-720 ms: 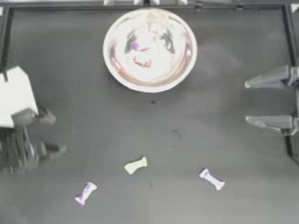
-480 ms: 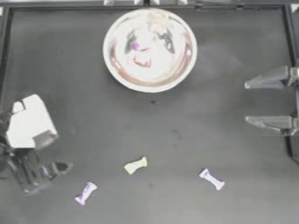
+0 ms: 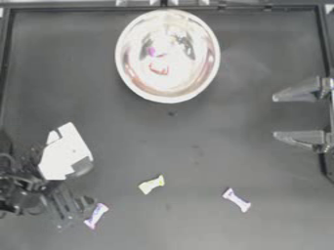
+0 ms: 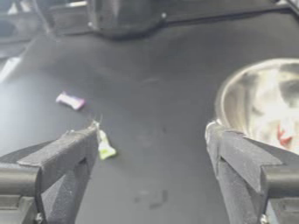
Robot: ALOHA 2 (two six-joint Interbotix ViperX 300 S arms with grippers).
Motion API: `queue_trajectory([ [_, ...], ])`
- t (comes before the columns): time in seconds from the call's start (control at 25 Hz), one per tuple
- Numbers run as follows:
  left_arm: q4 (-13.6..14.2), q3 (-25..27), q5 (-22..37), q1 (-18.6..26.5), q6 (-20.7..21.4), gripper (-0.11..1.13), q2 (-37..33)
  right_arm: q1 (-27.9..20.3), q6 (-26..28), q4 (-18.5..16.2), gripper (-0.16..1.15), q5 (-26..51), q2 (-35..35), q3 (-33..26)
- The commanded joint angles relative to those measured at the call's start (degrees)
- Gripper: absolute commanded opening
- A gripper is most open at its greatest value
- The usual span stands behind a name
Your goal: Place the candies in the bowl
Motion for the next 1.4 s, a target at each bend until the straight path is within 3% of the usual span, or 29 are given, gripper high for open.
queue_trajectory([
  [0.04, -0.97, -0.09, -2.46, 0.00, -1.32, 1.02, 1.32, 0.18, -0.09, 0.18, 1.00, -0.53, 0.26, -0.35],
  [0.4, -4.04, 0.97, -5.27, -0.09, -2.90, 1.02, 8.17, 1.49, -0.09, 0.18, 1.00, -2.02, 0.35, 0.00],
  [0.64, -6.42, 2.46, -10.99, -0.09, -2.90, 1.02, 11.87, 2.11, 0.00, 0.18, 1.00, -2.11, 0.88, -0.18],
  [0.84, -6.59, 2.72, -14.94, -0.09, -2.90, 1.02, 14.24, 2.11, 0.00, 0.44, 1.00, -2.55, 1.23, 0.00],
  [1.4, -7.21, 1.58, -16.35, -0.09, -2.81, 1.02, 18.90, 3.08, 0.00, 0.35, 1.00, -3.16, 2.02, -0.53],
])
